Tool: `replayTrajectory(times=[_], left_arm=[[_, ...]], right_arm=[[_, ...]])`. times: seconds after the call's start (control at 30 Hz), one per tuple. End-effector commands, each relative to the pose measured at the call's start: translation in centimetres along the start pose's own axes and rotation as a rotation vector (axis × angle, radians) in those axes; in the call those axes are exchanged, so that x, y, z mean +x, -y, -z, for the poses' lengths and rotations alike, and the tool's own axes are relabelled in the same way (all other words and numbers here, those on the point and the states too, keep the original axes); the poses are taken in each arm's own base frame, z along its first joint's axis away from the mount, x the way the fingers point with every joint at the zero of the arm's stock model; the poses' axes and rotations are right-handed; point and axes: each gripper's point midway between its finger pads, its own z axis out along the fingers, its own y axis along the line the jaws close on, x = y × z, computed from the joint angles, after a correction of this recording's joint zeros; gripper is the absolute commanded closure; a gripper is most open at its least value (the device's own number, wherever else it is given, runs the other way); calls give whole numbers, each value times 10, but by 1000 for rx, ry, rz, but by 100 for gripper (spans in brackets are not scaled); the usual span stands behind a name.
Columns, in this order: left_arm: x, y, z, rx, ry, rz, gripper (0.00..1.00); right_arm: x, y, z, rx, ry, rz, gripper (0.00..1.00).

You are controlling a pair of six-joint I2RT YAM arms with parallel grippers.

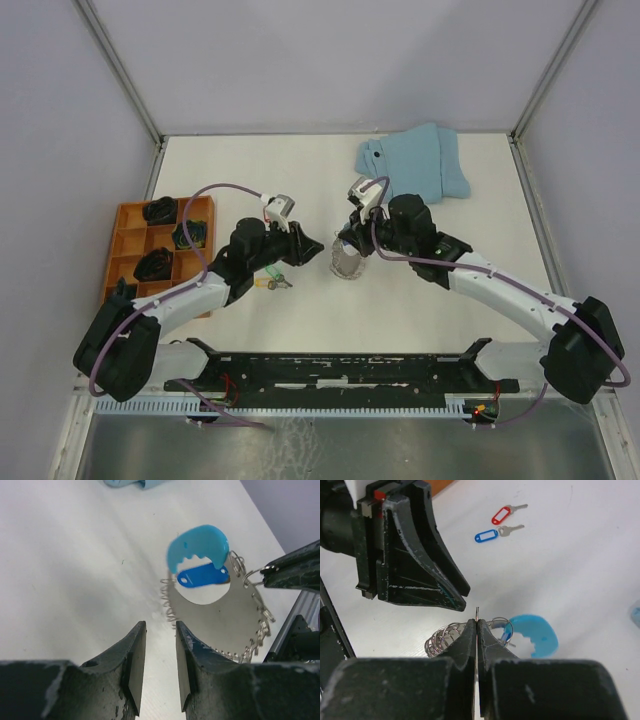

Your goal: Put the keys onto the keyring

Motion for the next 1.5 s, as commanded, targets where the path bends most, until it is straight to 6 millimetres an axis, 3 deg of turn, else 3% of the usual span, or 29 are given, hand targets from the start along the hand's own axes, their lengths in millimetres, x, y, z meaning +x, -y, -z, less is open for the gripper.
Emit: replayTrajectory(times=[0.0, 0.17, 0.4, 0.6, 0.83, 0.9, 1.23, 1.47], left_arm=[[-40, 27, -6, 97, 90, -4, 63], [-40, 42, -14, 204, 99, 22, 64], [-13, 60, -24, 348, 66, 84, 64], [3, 54, -20, 334, 41, 76, 65], [-11, 18, -3, 139, 105, -51, 66], [-15, 16, 4, 128, 138, -82, 66], [-20, 42, 19, 285, 203, -233, 65], [-34, 67, 25, 408, 248, -348, 66]], right_arm=[[-31, -16, 4, -103, 135, 102, 99], [-11, -23, -2, -158, 116, 89, 99], [3, -16, -14, -136, 152, 114, 99], [9, -6, -16, -98, 182, 117, 99], [9, -10, -9, -127, 212, 140, 99], [8, -14, -6, -152, 212, 148, 99], [10, -23, -2, -210, 210, 173, 99], [13, -26, -2, -232, 203, 189, 99]])
